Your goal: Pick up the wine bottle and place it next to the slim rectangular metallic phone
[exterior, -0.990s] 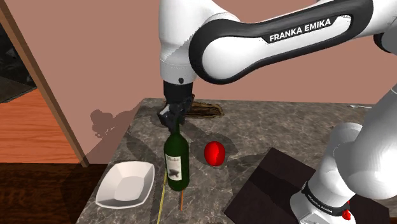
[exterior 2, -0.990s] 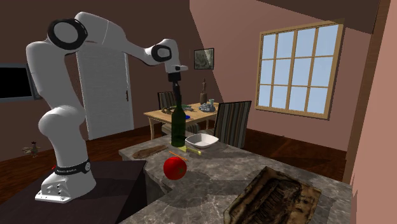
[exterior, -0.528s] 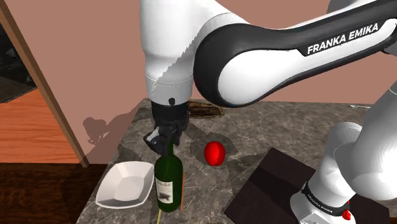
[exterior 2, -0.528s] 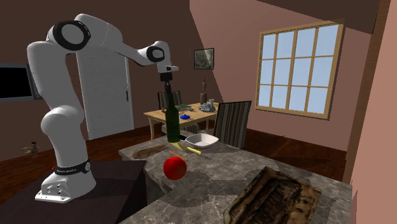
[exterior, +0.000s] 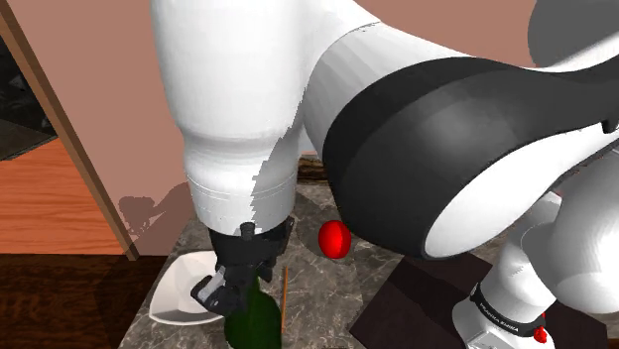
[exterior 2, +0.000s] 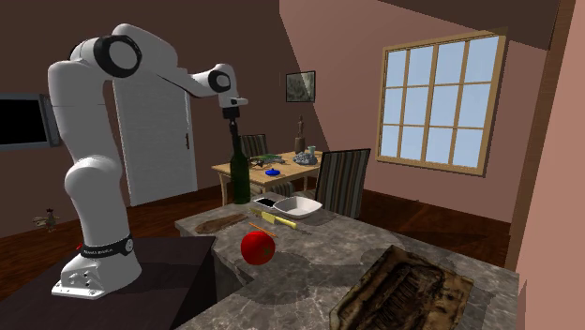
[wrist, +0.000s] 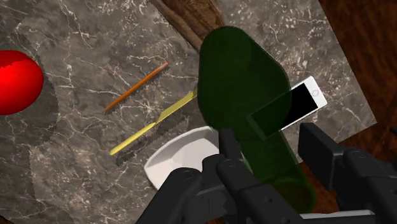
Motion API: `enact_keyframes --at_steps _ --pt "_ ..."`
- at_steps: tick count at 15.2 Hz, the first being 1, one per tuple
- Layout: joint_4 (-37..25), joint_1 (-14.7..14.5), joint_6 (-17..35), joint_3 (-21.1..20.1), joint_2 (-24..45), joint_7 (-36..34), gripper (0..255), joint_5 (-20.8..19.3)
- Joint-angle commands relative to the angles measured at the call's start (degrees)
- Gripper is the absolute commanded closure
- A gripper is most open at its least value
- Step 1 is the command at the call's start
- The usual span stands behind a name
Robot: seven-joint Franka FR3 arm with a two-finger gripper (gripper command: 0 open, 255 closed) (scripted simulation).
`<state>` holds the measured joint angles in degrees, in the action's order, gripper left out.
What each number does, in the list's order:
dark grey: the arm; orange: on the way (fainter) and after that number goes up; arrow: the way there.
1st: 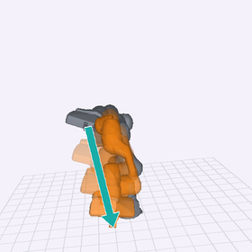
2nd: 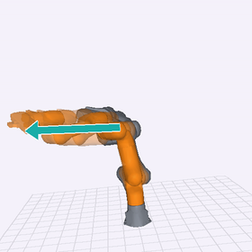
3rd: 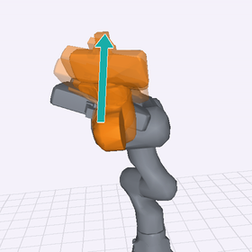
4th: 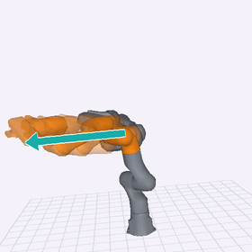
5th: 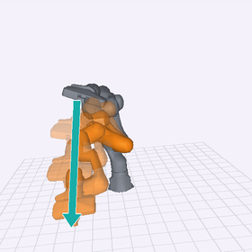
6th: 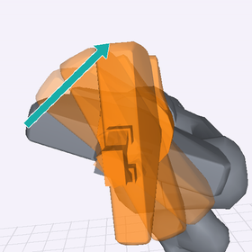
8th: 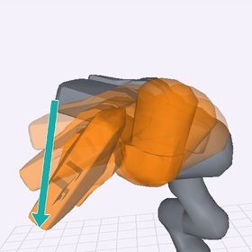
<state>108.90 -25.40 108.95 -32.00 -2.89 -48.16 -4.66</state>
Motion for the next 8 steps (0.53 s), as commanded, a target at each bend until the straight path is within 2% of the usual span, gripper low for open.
enact_keyframes --at_steps 1,8 --pt "-2.2 -1.3 -0.8 -1.6 2.0 -3.3 255 -1.2" --pt "-11.3 -7.6 -4.4 -6.5 10.7 -15.3 255 -6.9"
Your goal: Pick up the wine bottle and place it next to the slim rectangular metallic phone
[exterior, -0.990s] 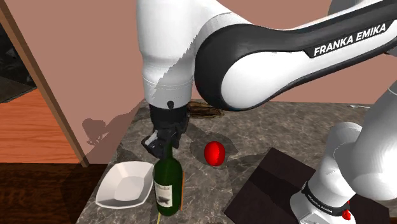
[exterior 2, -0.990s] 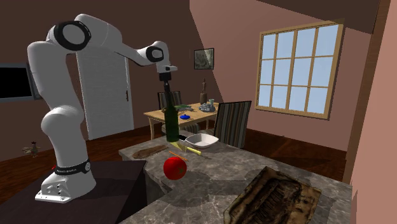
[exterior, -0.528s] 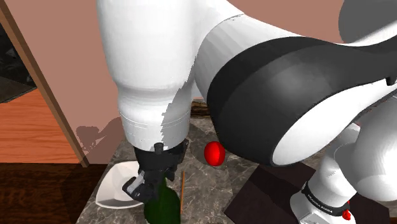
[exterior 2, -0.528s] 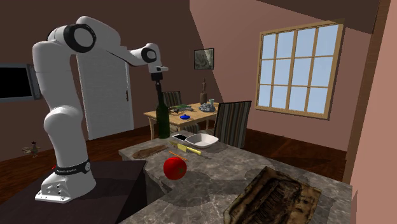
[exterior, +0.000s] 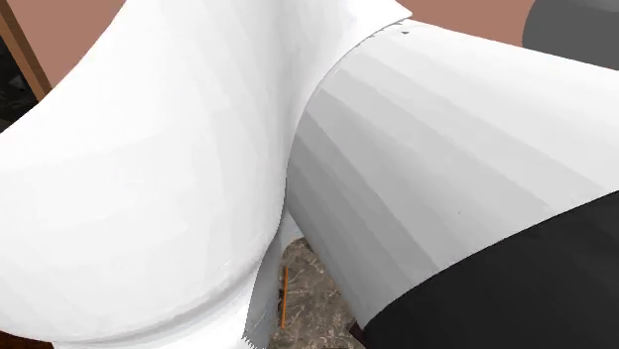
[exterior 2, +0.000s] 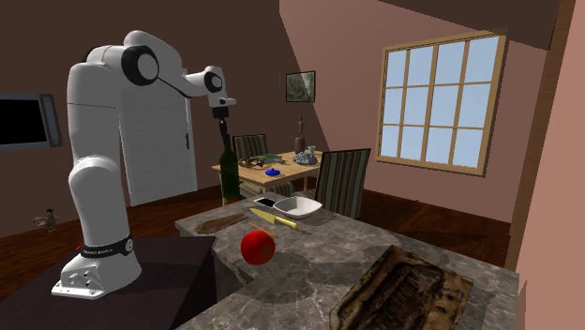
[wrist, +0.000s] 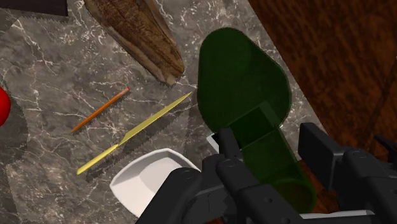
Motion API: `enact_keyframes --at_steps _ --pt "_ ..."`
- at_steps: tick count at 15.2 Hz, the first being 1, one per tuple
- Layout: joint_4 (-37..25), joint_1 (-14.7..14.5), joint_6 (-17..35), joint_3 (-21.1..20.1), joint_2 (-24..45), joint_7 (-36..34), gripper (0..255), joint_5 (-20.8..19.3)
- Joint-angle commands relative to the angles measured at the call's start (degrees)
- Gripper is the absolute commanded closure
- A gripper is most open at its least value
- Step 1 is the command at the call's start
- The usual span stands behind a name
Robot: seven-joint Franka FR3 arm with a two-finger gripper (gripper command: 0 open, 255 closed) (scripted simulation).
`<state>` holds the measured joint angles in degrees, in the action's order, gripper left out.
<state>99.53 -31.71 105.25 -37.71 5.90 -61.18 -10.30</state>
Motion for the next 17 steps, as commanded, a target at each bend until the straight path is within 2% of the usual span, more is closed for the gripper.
enact_keyframes --at_steps 1,13,17 --pt "-2.2 -1.6 -0.8 -0.8 2.2 -2.6 255 -1.5" --pt "5.4 -1.6 7.8 -0.4 3.7 -4.4 255 -3.1" --pt "5.4 -1.6 7.8 -0.4 3.7 -4.4 255 -3.1"
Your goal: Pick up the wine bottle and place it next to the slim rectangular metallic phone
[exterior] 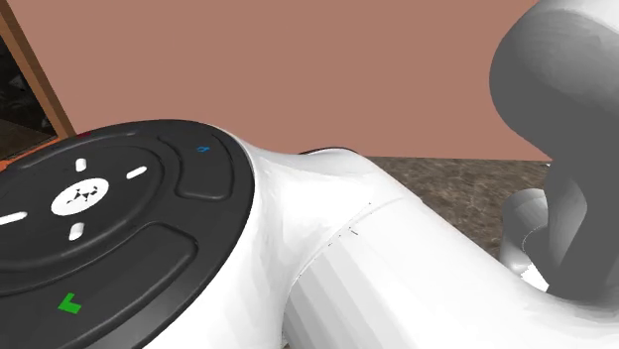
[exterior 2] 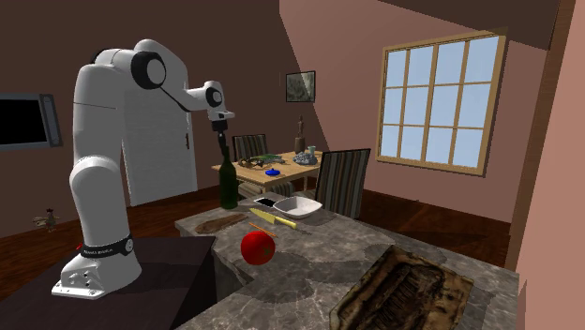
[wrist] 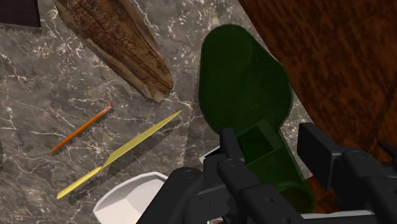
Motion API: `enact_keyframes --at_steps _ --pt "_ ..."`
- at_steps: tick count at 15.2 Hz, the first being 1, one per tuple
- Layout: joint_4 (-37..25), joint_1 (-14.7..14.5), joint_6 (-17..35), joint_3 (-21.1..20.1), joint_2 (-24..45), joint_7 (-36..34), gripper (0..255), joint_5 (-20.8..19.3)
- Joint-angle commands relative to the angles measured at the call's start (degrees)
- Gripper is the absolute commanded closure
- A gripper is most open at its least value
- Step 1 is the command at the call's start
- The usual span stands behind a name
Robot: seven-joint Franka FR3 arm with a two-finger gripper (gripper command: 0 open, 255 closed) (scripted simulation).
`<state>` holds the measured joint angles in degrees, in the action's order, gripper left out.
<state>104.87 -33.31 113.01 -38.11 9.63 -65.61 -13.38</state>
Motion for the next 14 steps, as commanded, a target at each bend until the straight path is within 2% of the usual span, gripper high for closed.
enact_keyframes --at_steps 1,3,4,9,13,14 --pt "0.0 0.0 0.1 0.0 0.0 0.0 255 0.0" --pt "0.0 0.0 0.1 0.0 0.0 0.0 255 0.0" --pt "0.0 0.0 0.0 0.0 0.0 0.0 0 0.0" --pt "0.0 0.0 0.1 0.0 0.0 0.0 0 0.0" --pt "-5.5 -0.2 -6.7 -0.5 -1.6 1.0 0 1.5" --pt "-5.5 -0.2 -6.7 -0.5 -1.6 1.0 0 1.5"
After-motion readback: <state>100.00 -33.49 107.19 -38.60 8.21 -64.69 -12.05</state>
